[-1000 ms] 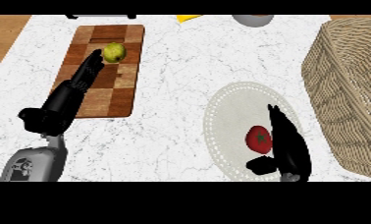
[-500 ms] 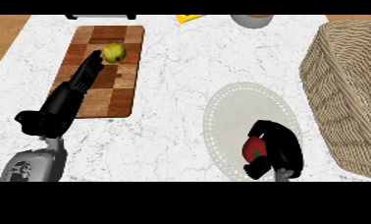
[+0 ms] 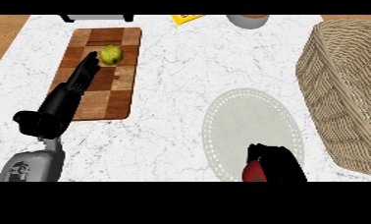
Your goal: Pick the tomato from the placemat and place it in the basket
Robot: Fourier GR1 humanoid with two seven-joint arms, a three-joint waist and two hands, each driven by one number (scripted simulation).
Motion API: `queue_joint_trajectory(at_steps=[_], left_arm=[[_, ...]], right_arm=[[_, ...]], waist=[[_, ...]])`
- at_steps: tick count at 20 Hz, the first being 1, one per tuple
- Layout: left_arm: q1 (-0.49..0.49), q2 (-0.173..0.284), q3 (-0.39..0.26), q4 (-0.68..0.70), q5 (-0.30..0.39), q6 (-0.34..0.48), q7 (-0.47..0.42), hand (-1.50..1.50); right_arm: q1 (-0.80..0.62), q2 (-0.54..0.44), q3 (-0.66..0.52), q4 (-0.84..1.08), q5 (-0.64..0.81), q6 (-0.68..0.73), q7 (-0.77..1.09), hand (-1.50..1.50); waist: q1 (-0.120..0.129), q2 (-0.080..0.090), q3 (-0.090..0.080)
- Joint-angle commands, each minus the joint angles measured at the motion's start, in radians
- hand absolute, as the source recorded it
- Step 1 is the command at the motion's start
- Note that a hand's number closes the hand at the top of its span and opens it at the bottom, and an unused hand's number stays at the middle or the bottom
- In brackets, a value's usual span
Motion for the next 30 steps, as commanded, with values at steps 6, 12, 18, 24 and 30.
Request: queue_joint_trajectory(at_steps=[6,12,18,24,30], left_arm=[[0.048,0.018,0.020,-0.016,0.009,-0.013,-0.016,0.00],[0.059,-0.020,-0.017,-0.050,-0.027,0.022,-0.009,0.00],[0.049,0.000,0.016,-0.022,0.001,0.002,-0.029,0.00],[0.049,0.009,0.027,-0.048,0.018,-0.007,0.002,0.00],[0.057,0.007,0.006,-0.056,-0.010,-0.002,0.001,0.00]], right_arm=[[0.462,-0.390,0.061,-0.256,-0.021,-0.312,-0.437,1.50],[0.627,-0.428,0.013,-0.415,-0.342,-0.369,-0.625,1.50],[0.782,-0.438,0.018,-0.695,-0.575,-0.423,-0.770,1.50],[0.984,-0.546,-0.160,-0.909,-0.763,-0.415,-0.815,1.50],[1.072,-0.542,-0.391,-0.911,-0.871,-0.462,-0.830,1.50]], waist=[[-0.023,0.010,0.012],[-0.015,0.014,0.012],[-0.031,0.012,0.011],[-0.037,0.010,0.009],[-0.027,0.014,0.008]])
